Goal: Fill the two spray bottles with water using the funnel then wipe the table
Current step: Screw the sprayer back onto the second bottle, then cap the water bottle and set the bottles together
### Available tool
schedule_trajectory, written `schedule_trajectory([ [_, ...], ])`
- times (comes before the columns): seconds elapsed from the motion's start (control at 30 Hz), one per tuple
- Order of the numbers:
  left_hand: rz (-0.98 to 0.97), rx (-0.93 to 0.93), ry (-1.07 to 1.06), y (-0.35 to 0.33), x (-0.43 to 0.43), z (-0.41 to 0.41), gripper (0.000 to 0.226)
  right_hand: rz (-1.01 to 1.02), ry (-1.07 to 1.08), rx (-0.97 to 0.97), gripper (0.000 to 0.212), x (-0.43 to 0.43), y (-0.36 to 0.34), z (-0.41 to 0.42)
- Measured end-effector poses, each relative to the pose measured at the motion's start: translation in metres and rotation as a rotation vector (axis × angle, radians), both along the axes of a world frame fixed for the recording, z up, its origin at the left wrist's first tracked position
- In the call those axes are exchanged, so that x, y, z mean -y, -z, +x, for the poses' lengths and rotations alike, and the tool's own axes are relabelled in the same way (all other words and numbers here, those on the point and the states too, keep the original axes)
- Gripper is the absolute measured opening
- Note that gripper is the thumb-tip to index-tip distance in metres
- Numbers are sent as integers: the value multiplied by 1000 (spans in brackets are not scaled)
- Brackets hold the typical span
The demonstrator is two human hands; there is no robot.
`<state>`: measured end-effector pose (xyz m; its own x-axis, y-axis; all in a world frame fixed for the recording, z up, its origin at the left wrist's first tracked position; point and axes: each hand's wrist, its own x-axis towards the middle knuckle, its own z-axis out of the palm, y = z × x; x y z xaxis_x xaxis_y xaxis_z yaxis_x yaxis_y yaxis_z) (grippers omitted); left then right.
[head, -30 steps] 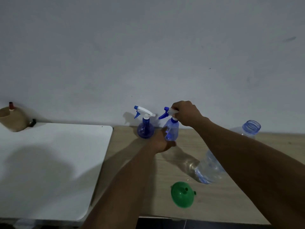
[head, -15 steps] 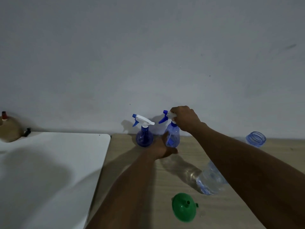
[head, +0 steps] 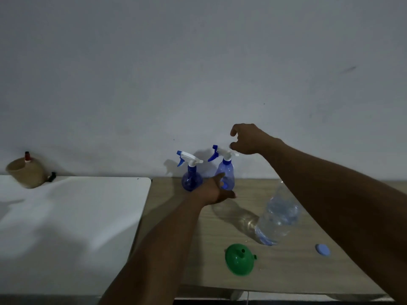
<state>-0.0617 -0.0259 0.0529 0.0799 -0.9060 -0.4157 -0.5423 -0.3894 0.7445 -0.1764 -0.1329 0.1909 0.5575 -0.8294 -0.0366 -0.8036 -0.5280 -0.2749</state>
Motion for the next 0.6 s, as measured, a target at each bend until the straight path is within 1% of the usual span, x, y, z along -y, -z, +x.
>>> schedule_trajectory([
  [0.07,-26,-38,16,-13,-13,-12,116,-13,-24,27,39,-13,-19,-11],
  [0.1,-27,-17,47,-18,-19,-20,120,-22,-33,49,36,-19,-27,-18],
  [0.2,-54,45,116,-34,-35,-53,119,-58,-32,144,29,-36,-52,-46],
  [0.33,-206,68,153,-51,-49,-104,123,-95,26,277,19,-47,-73,-101],
  [0.43,-320,-45,90,-56,-47,-138,119,-108,114,376,13,-46,-71,-147],
  [0.53,-348,-157,-63,-50,-45,-162,121,-150,253,483,16,-42,-50,-190],
  [0.6,-370,-165,-141,-44,-46,-170,110,-133,369,571,18,-41,-23,-219],
])
